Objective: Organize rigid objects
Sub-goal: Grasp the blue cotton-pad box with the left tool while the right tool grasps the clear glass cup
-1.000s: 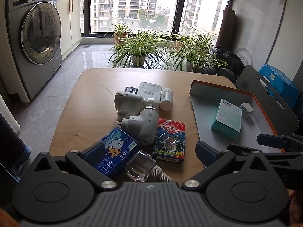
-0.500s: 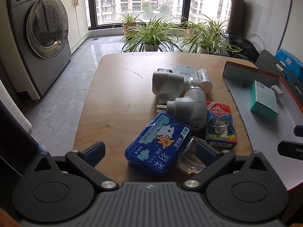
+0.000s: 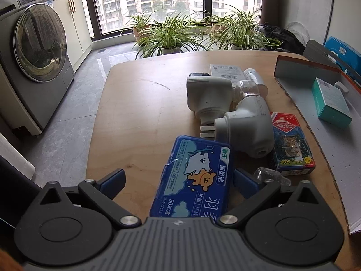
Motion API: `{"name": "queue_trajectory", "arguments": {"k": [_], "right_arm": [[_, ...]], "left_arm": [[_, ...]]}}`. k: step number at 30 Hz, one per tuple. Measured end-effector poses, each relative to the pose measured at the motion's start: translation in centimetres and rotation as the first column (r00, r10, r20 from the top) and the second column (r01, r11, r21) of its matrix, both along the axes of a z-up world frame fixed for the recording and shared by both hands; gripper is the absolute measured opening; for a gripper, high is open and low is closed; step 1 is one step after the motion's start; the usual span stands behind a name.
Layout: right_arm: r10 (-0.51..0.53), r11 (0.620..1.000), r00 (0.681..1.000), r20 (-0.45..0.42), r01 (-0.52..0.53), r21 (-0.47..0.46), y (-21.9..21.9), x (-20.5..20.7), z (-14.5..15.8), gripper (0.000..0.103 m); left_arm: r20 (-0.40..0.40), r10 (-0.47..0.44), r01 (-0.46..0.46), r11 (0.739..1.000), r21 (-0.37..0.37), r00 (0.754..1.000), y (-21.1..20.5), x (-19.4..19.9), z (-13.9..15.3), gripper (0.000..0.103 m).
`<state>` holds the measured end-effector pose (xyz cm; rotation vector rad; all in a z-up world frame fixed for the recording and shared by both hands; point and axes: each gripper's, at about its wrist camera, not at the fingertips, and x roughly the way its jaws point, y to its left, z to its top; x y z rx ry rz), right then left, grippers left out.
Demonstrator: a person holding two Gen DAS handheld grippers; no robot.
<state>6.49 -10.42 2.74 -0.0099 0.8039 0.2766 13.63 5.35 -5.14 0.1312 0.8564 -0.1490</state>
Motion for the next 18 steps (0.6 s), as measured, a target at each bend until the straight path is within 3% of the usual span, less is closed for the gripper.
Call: {"name": "queue_trajectory", "arguments": {"k": [2,3,6,9,13,18], "right_arm": [[0.037,0.999,0.999,-0.004,-0.037,0.003,0.7,0.3,-0.3,0.090],[0.061,0.998,0.998,-0.006,-0.061,0.001,1.3,0.4,-0.4,0.090],[0.135,0.991,0.991,-0.011,-0.135,-0.006,2.9,0.6,-0.8,0.090],[0.215,0.977,0.977,-0.019,-0.215,-0.011,4.9,1.2,-1.3,0.090],[0.294,0.955,0.955,-0.039,-0.295,-0.027,7.8,2.6,-2.5,0.090],[0.308,0.948,0.948,-0.074,-0.312,-0.053,10.4,5.0,-4.4,0.090]], "left_arm": [[-0.007,-0.001,0.001,1.000,-0.009,1.000,0.0,-0.3,-0.5,0.093],[-0.013,0.006,-0.006,1.000,-0.027,1.000,0.1,-0.3,-0.8,0.081],[0.015,0.041,-0.040,0.997,-0.072,0.999,0.7,-0.9,-0.6,0.063],[0.011,0.084,-0.082,0.986,-0.143,0.996,1.8,-1.2,0.2,0.063],[0.037,0.140,-0.131,0.976,-0.172,0.990,2.8,-2.6,1.2,0.063],[0.064,0.177,-0.163,0.969,-0.187,0.982,3.7,-4.1,2.5,0.063]]}}
